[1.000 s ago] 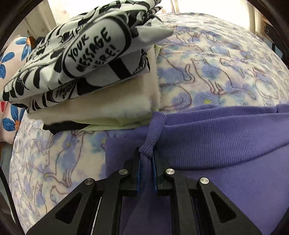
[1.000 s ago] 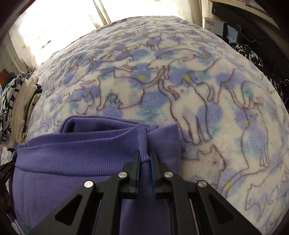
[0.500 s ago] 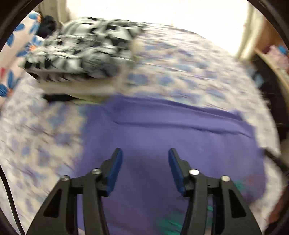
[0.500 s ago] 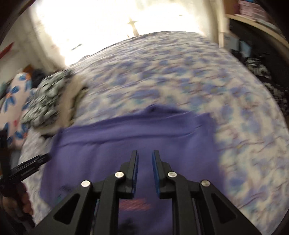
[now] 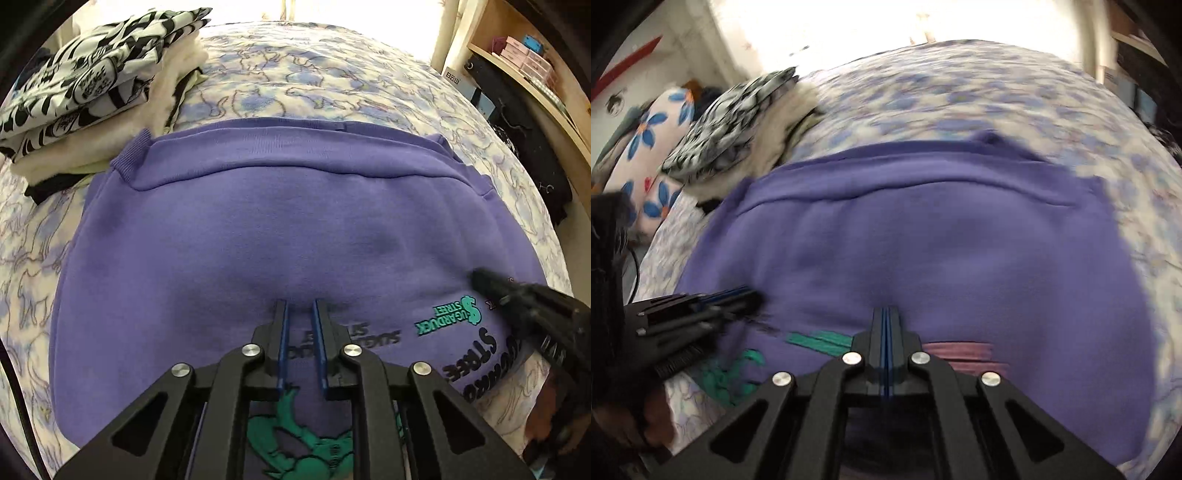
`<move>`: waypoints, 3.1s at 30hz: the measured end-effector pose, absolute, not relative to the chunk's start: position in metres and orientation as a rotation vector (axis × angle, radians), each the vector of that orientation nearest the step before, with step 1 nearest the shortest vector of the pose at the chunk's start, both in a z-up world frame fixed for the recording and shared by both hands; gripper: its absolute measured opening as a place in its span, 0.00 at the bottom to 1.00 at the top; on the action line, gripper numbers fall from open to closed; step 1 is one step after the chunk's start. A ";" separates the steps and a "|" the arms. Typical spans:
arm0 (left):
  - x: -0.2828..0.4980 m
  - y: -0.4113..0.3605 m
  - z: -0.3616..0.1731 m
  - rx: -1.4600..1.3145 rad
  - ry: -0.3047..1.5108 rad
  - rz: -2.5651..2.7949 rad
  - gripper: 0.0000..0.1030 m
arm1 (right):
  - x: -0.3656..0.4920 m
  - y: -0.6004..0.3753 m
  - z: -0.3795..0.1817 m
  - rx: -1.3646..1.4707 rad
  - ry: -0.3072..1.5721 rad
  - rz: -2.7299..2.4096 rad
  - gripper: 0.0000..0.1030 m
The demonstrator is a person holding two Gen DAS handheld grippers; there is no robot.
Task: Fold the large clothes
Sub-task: 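Open both grippers and smooth the folded hoodie flat on the blanket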
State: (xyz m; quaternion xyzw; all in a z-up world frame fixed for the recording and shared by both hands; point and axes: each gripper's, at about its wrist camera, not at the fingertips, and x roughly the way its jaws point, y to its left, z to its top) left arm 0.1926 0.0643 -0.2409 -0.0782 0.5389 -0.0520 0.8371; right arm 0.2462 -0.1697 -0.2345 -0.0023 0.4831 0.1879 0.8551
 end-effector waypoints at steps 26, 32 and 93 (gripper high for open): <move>0.141 0.154 -0.221 -0.353 1.146 0.188 0.17 | 0.218 -0.235 -0.207 0.058 1.034 0.186 0.03; 0.116 0.111 -0.227 -0.320 1.190 0.105 0.17 | 0.184 -0.164 -0.209 0.038 1.056 0.409 0.03; 0.097 0.158 -0.153 -0.456 1.311 0.043 0.73 | 0.143 -0.118 -0.141 -0.054 1.227 0.346 0.17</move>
